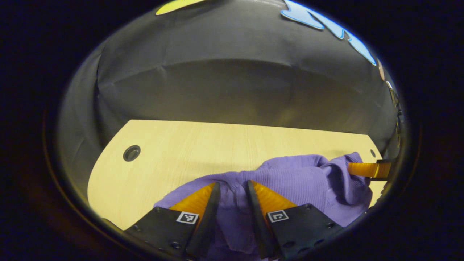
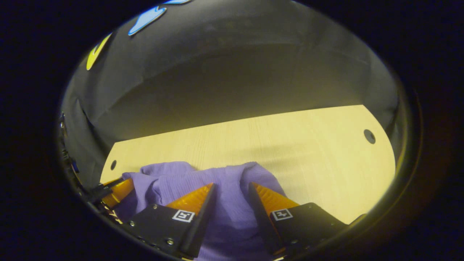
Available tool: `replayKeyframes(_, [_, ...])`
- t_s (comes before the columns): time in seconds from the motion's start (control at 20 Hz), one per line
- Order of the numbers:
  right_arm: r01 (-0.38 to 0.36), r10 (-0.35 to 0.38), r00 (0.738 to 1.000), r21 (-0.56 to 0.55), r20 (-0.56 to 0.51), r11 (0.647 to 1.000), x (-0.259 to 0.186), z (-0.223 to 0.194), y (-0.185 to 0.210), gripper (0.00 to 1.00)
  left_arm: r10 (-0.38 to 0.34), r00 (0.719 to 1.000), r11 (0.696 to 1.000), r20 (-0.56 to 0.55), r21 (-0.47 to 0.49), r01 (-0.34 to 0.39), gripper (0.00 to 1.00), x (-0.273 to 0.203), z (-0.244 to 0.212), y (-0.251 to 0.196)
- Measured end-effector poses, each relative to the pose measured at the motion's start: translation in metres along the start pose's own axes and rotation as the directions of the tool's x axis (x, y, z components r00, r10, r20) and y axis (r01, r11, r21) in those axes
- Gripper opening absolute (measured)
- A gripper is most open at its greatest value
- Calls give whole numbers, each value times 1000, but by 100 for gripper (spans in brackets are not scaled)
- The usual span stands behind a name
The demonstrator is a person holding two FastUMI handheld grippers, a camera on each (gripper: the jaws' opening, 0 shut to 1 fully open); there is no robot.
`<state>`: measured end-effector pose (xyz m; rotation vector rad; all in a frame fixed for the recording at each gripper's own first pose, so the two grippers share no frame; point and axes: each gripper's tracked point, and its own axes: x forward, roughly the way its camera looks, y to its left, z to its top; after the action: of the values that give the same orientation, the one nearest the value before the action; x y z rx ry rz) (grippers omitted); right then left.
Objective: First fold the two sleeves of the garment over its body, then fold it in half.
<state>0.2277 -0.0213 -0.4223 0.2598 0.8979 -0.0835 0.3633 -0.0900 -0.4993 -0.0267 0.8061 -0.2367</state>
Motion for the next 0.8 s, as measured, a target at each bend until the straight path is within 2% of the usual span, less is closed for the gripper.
replayKeyframes(0.3, [-16, 21, 990, -37, 139, 999, -75, 32, 13, 63, 2, 994, 999, 109, -40, 2, 54, -69, 40, -6])
replayKeyframes(0.6, [-48, 61, 968, -59, 242, 997, -158, 58, 27, 63, 4, 975, 1000, 220, -9, -2, 55, -173, 74, -20])
replayKeyframes(0.8, [-46, 61, 948, -58, 312, 997, -213, 67, 29, 63, -11, 960, 1000, 279, 29, 3, 55, -240, 83, -34])
